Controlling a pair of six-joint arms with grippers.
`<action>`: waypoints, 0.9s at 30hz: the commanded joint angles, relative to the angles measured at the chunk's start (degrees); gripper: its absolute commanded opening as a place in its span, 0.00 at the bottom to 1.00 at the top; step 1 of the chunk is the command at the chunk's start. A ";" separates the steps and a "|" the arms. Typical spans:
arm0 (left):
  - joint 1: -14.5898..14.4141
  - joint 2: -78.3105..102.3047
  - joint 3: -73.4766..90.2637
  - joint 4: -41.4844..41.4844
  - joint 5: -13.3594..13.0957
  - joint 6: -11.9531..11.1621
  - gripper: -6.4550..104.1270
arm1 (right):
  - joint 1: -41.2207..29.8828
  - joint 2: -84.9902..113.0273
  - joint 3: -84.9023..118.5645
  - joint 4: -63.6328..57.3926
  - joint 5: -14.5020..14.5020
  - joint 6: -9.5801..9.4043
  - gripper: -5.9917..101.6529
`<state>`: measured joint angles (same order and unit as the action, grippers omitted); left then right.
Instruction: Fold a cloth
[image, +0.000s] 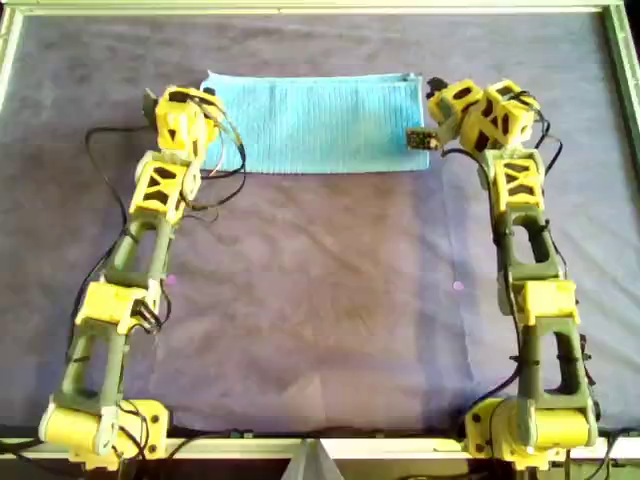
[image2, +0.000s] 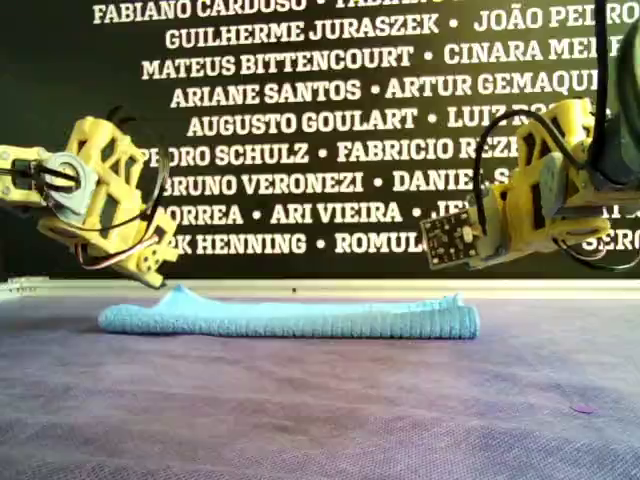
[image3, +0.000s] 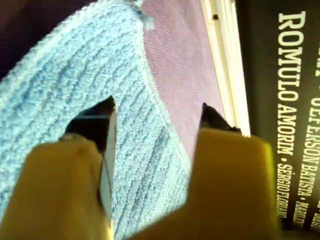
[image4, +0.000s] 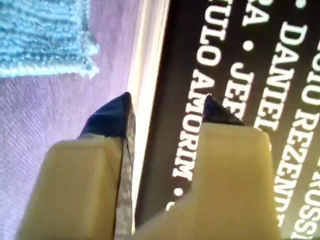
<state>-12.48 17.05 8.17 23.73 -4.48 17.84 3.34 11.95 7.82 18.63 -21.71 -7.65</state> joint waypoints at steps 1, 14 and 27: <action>1.05 10.11 -4.39 -0.09 -0.35 0.35 0.61 | -2.72 12.57 -5.10 4.66 -0.62 0.26 0.57; -2.99 51.59 -3.43 35.51 -10.72 -0.62 0.49 | -6.15 49.83 -5.01 62.40 -0.53 0.26 0.06; -6.06 77.61 -3.43 67.41 -11.60 -21.01 0.09 | -5.63 74.44 -3.34 73.92 0.35 8.35 0.04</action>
<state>-18.02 85.61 7.38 89.30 -15.38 4.22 -2.72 75.76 7.73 92.55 -21.53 -1.85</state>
